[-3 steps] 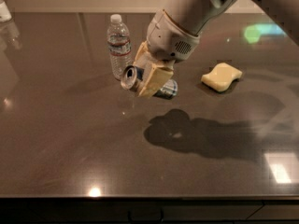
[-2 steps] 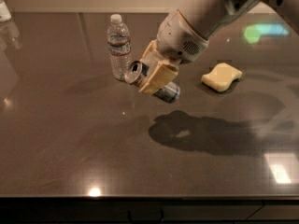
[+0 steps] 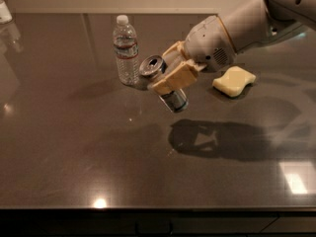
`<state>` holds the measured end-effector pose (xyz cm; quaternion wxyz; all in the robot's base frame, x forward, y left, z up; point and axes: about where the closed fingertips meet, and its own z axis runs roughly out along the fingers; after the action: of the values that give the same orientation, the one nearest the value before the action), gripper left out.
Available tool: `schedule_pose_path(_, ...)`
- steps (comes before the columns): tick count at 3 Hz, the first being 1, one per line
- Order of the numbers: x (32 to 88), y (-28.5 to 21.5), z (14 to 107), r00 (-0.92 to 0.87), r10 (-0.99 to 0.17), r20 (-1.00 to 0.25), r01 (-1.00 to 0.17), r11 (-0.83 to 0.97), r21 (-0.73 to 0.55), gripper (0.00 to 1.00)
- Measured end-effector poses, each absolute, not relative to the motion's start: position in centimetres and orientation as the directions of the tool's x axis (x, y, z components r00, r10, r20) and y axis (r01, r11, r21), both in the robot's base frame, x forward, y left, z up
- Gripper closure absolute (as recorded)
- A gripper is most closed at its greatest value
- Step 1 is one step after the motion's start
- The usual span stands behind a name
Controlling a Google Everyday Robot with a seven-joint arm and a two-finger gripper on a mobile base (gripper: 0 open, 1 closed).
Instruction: Place redbull can upright
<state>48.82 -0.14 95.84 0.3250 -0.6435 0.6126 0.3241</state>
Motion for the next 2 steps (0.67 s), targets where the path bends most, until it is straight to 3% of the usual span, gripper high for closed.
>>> schedule_pose_path(2, 49.14, -1.73, 95.65, -0.049, -0.409, -0.911, -0.999, 0.029, 0.041, 1.0)
